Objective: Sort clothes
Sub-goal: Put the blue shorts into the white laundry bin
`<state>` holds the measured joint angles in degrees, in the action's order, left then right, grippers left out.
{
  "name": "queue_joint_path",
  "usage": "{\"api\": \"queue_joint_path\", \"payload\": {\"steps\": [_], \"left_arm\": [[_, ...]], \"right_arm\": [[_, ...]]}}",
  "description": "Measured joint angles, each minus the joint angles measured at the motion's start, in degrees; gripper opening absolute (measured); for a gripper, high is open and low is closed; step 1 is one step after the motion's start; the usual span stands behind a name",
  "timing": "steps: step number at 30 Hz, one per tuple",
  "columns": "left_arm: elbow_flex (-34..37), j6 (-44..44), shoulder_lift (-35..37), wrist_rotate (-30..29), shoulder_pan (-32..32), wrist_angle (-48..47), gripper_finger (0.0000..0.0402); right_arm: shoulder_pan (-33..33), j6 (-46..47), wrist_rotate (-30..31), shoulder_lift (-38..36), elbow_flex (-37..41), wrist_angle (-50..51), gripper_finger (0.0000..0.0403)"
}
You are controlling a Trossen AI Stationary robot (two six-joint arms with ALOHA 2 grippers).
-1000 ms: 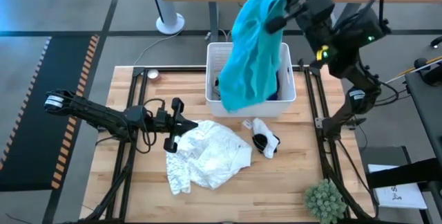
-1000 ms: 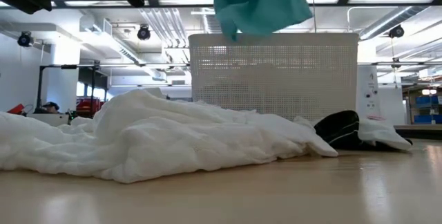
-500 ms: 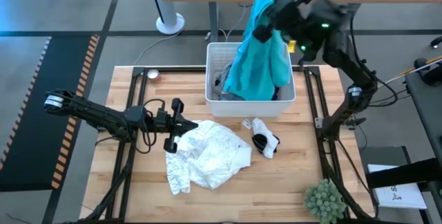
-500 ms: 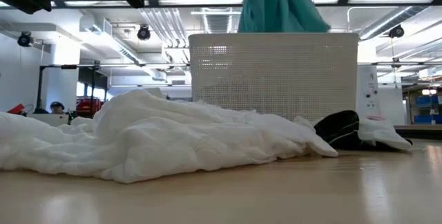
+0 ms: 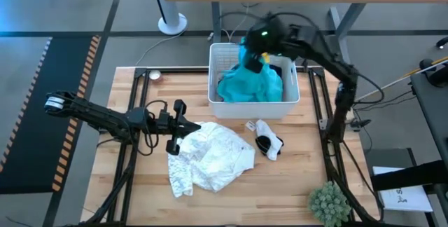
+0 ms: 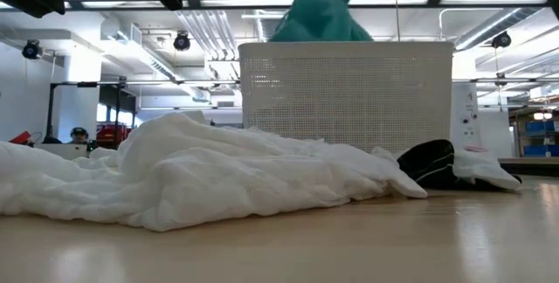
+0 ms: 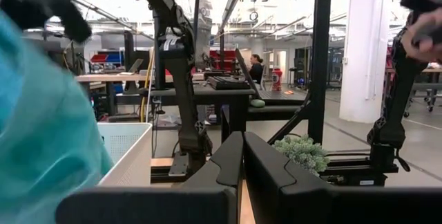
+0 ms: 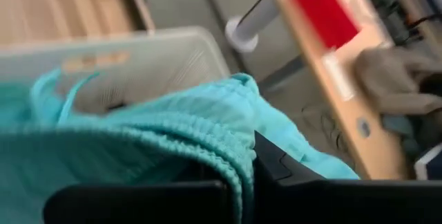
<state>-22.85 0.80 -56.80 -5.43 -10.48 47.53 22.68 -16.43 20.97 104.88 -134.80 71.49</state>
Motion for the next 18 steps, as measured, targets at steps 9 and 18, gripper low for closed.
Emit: {"api": "queue_joint_path", "payload": {"steps": [9,18], "left_arm": [[0.0,0.0,0.0,0.0,0.0,0.0,0.0],[0.0,-0.1,0.0,0.0,-0.2,-0.2,0.0]], "right_arm": [[0.1,0.3,0.0,10.1,0.0,6.4,0.0039],[3.4,7.1,-0.3,18.1,0.0,10.9,0.0044]]}}
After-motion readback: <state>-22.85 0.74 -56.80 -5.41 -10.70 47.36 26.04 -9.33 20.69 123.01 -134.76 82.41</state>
